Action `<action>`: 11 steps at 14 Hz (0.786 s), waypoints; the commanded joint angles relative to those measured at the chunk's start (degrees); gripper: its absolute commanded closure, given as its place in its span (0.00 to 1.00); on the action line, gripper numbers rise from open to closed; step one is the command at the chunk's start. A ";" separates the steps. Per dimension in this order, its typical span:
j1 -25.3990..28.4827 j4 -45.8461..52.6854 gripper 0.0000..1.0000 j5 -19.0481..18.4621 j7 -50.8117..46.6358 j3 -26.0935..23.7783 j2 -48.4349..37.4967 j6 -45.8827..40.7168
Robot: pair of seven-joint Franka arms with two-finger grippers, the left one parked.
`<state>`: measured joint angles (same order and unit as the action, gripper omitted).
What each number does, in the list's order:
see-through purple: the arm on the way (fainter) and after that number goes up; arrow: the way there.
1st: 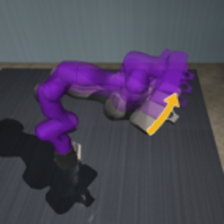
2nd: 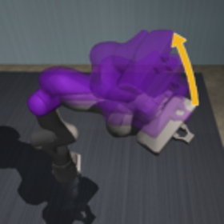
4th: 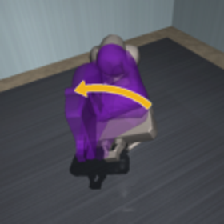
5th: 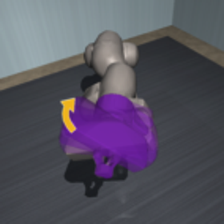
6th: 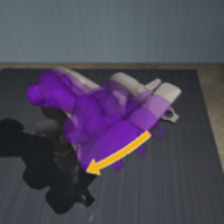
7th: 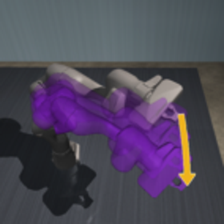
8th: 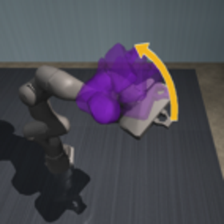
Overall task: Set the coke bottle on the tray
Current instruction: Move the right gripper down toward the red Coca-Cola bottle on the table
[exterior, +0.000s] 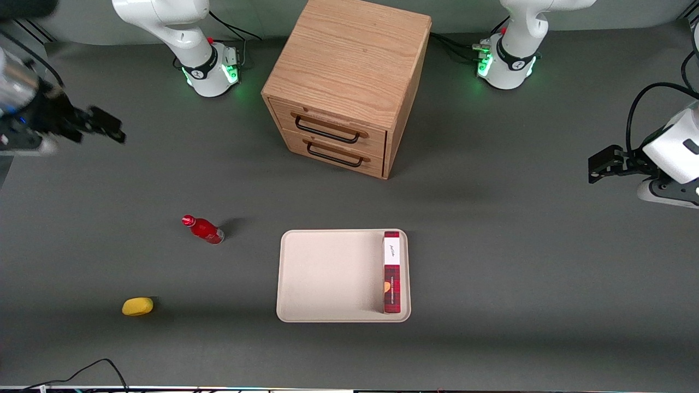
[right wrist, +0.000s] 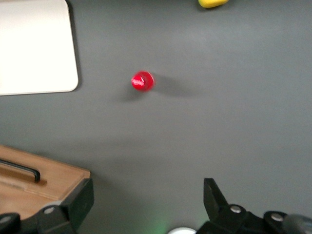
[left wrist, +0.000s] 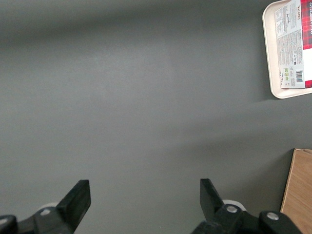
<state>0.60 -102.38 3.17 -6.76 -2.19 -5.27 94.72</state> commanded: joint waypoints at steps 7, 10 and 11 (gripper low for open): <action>1.42 -14.93 0.00 0.96 -8.18 -2.46 13.78 34.17; 2.03 -20.22 0.00 0.60 -8.71 -2.46 14.14 41.68; 2.03 -21.10 0.00 0.52 -8.71 -2.46 14.14 41.95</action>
<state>2.32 -120.83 3.58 -13.92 -4.73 10.45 134.94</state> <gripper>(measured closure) 0.000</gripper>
